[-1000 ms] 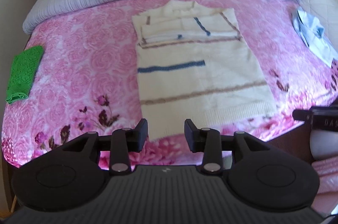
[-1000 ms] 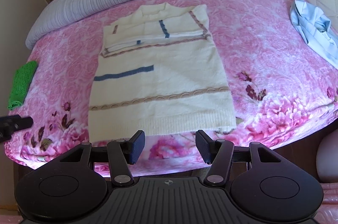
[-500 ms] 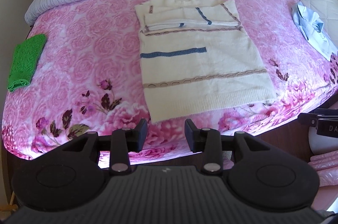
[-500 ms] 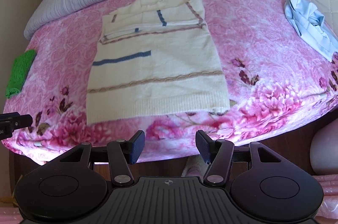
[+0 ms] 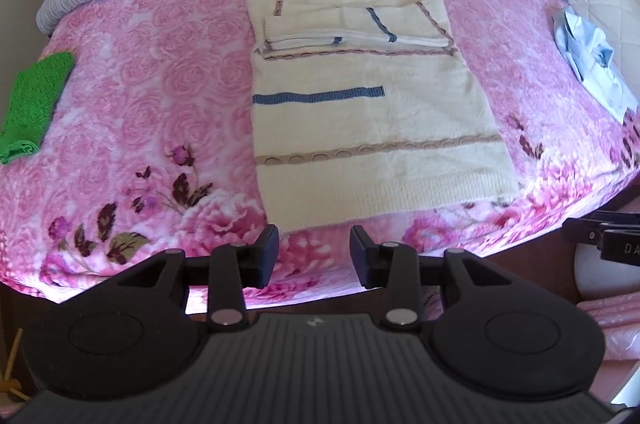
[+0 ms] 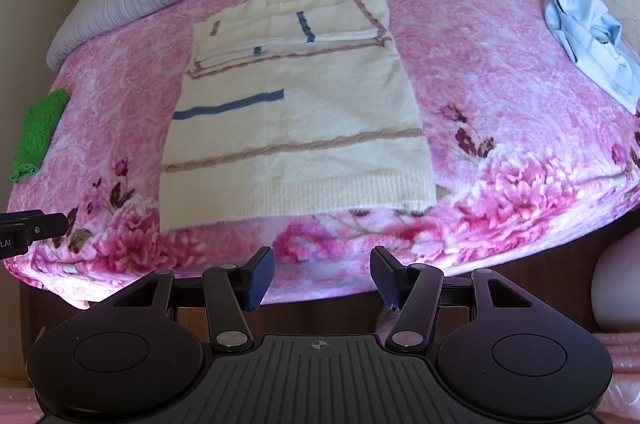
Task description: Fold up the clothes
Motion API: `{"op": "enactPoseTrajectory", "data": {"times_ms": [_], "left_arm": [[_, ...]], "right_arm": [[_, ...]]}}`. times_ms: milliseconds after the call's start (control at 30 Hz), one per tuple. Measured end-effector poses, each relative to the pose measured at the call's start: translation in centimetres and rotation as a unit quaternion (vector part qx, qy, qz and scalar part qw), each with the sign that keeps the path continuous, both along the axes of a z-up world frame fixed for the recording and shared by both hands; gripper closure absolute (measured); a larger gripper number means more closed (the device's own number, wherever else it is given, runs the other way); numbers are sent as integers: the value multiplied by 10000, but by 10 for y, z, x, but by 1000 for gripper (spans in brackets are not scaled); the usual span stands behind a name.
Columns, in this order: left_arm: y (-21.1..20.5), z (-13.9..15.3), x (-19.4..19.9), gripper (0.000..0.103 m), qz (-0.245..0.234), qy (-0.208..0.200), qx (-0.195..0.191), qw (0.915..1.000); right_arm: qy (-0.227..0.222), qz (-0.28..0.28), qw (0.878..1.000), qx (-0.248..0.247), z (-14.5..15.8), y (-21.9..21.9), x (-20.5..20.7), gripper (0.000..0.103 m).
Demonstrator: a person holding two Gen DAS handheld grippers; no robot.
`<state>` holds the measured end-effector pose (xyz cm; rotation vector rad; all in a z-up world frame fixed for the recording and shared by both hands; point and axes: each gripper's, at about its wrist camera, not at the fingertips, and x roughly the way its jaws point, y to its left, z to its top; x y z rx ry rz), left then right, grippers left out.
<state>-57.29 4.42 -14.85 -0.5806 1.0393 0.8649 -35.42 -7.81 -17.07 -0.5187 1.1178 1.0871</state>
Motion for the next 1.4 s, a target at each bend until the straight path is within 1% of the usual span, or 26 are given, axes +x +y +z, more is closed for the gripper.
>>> {"op": "enactPoseTrajectory", "data": {"times_ms": [167, 267, 400, 467, 533, 667, 767, 867, 933, 1067, 1100, 1167, 1200, 1267, 1333, 1367, 1400], "left_arm": [[25, -12, 21, 67, 129, -20, -101, 9999], [39, -22, 39, 67, 295, -120, -158, 9994], [51, -39, 71, 67, 638, -241, -291, 9973], [58, -53, 88, 67, 835, -338, -411, 9951], [62, -67, 103, 67, 987, -474, -516, 9927], [73, -105, 121, 67, 936, -731, -561, 9913], [87, -147, 120, 67, 749, -930, -516, 9915], [100, -179, 111, 67, 492, -1056, -235, 9929], [106, -191, 103, 67, 419, -1149, -24, 9925], [107, -206, 82, 67, 314, -1391, 517, 9884], [105, -209, 77, 67, 352, -1374, 647, 9878], [99, -216, 66, 67, 434, -1340, 890, 9860], [93, -217, 61, 67, 510, -1329, 924, 9855], [84, -214, 50, 67, 712, -1345, 719, 9857], [74, -204, 41, 66, 573, -1463, 678, 9853], [69, -200, 36, 66, 522, -1502, 674, 9850], [65, -198, 32, 65, 524, -1486, 717, 9849]], "right_arm": [[38, -11, 10000, 50, -6, 19, 41, 46], [51, 178, 9998, 78, -10, 36, 74, 46], [87, 492, 9987, 116, -19, 57, 133, 46], [54, 681, 9976, 141, -30, 66, 162, 46], [45, 795, 9968, 51, -47, 74, 188, 46], [231, 707, 9972, -63, -86, 85, 219, 46], [239, 605, 9975, 292, -112, 90, 220, 46], [223, 506, 9961, 688, -139, 94, 219, 46], [212, 440, 9943, 952, -156, 97, 218, 46], [189, 306, 9884, 1477, -191, 103, 217, 46], [183, 273, 9865, 1607, -200, 105, 217, 46], [122, 252, 9857, 1663, -206, 97, 211, 46], [86, 246, 9856, 1673, -207, 91, 207, 46], [16, 233, 9853, 1692, -211, 81, 200, 46], [120, 125, 9881, 1530, -206, 66, 195, 46], [204, 135, 9863, 1630, -201, 57, 194, 46], [277, 135, 9826, 1831, -195, 48, 194, 46]]}}
